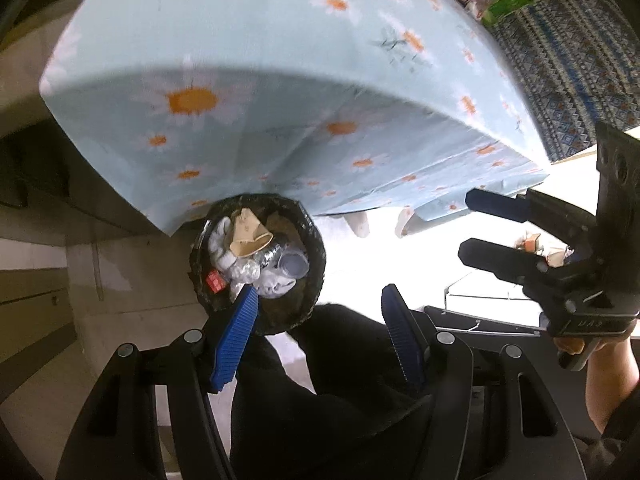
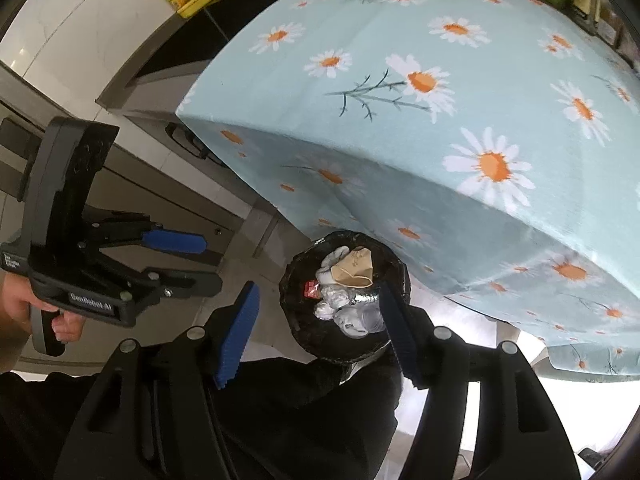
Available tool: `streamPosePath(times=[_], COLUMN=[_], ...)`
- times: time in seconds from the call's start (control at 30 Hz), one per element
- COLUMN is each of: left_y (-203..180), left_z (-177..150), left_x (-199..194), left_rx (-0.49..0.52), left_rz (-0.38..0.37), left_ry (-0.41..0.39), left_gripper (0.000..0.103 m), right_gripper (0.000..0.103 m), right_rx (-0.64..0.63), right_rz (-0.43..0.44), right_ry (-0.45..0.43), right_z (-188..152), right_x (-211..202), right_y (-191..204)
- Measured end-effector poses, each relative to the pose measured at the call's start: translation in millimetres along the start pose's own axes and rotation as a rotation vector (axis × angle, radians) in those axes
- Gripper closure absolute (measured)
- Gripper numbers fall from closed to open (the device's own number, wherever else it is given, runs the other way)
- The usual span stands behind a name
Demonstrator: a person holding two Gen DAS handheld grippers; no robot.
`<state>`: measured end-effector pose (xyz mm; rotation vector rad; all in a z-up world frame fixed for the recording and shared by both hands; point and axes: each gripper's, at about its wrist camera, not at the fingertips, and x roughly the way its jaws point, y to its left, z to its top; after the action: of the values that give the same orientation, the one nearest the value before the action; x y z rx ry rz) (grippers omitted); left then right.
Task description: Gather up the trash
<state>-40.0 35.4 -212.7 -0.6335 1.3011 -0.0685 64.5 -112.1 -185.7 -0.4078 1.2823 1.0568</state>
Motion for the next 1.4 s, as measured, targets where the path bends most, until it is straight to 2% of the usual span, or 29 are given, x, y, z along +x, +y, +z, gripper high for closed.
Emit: streamPosePath(times=[0.5,0.53,0.57,0.6,0.83,1.03,1.2,1.4], left_y=[-50.4,-57.3,-61.4,-68.0,-108.9,-136.3,-160.3,-179.4], left_z=[6.6,6.3,5.8,4.7,-3.6,-16.1,-28.2,-40.0], left_x=[-54.1,-59.1,-61.9,-66.4,-87.3,-106.0,-118.1,-127.6], left_rx=[0.041,0.044,0.045,0.047,0.066,0.059,0.081,0.101], left_rz=[0.040,0.049,0.056,0.070,0.116,0.173,0.222,0.253], left_ry=[-0.129,-0.142,-0.148,-0.162,-0.225,-0.293,-0.329,-0.367], left_gripper=[0.041,0.040,0.030,0.026,0.024,0.015,0.008,0.007], right_gripper=[0.032,0.030,0.027,0.026,0.018,0.010,0.008,0.006], right_rx=[0.037,0.041,0.049,0.052,0.085,0.108,0.134,0.125], right_rz=[-0.021,-0.028,-0.033,-0.037,-0.057,-0.086,-0.099,-0.104], right_ry=[-0.150,-0.162,-0.184,-0.195,-0.300,-0.379,-0.413,-0.434], right_z=[-19.2,-21.0,-24.1,-26.1,-48.9,-68.2,-82.5,-97.9], right_x=[-74.0,-80.5,-90.7,-96.8,-153.0,-193.5,-213.5,-231.9], right_y=[-26.2,-28.3,-31.6,-33.3,-50.6,-56.2,-58.9,-58.1])
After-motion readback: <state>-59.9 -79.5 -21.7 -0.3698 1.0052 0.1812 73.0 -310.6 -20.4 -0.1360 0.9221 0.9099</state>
